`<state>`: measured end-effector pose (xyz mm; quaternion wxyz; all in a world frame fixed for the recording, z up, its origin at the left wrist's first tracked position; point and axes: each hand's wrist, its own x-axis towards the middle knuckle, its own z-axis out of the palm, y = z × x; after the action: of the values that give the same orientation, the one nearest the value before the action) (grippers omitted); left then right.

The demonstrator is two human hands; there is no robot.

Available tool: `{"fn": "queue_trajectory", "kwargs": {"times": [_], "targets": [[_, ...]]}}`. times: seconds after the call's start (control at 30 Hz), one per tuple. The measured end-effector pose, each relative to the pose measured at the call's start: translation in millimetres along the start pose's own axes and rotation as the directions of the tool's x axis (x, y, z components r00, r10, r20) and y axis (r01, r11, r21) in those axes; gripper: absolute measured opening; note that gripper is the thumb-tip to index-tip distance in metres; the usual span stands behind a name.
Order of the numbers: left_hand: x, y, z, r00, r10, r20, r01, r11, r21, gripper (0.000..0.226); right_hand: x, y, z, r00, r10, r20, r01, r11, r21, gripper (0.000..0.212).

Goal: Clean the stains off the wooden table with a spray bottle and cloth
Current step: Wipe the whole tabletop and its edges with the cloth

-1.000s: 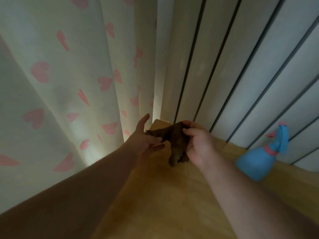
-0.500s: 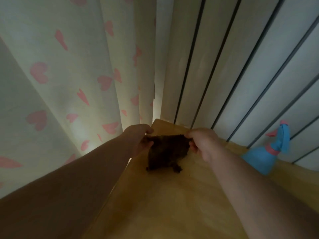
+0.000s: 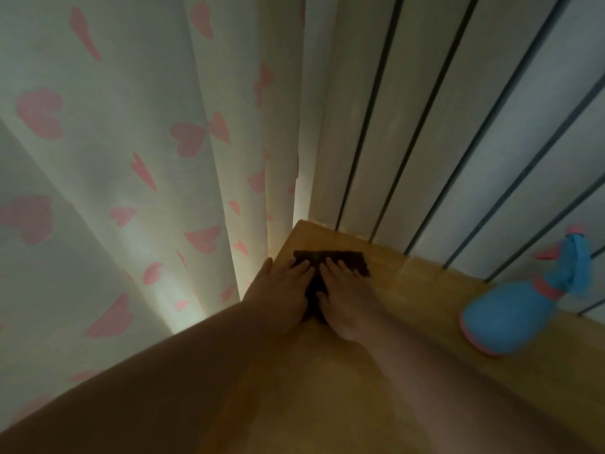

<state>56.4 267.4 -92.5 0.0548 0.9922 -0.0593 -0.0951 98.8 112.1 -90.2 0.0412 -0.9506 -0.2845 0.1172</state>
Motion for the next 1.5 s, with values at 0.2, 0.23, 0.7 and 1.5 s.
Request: {"fn": "queue_trajectory", "kwargs": {"times": [0.2,0.23,0.7,1.5], "targets": [[43,-16,-14,0.997,0.005,-0.074,0.0,0.997,0.076,0.06,56,10,-3,1.0,0.027,-0.011,-0.027,0.998,-0.061,0.066],[51,-20,-14,0.997,0.016,-0.082,-0.008,0.995,0.095,0.061,65,13,-5,1.0,0.017,0.001,-0.017,0.997,-0.073,0.067],[53,-39,-5,0.999,0.02,0.041,-0.025,0.994,0.107,0.065,66,3,2,0.998,0.053,0.023,-0.051,0.995,-0.084,0.068],[6,-20,14,0.999,-0.008,-0.042,0.006,0.999,-0.048,0.058,10,-29,19,0.999,0.03,-0.022,-0.031,0.999,-0.017,0.062]]}}
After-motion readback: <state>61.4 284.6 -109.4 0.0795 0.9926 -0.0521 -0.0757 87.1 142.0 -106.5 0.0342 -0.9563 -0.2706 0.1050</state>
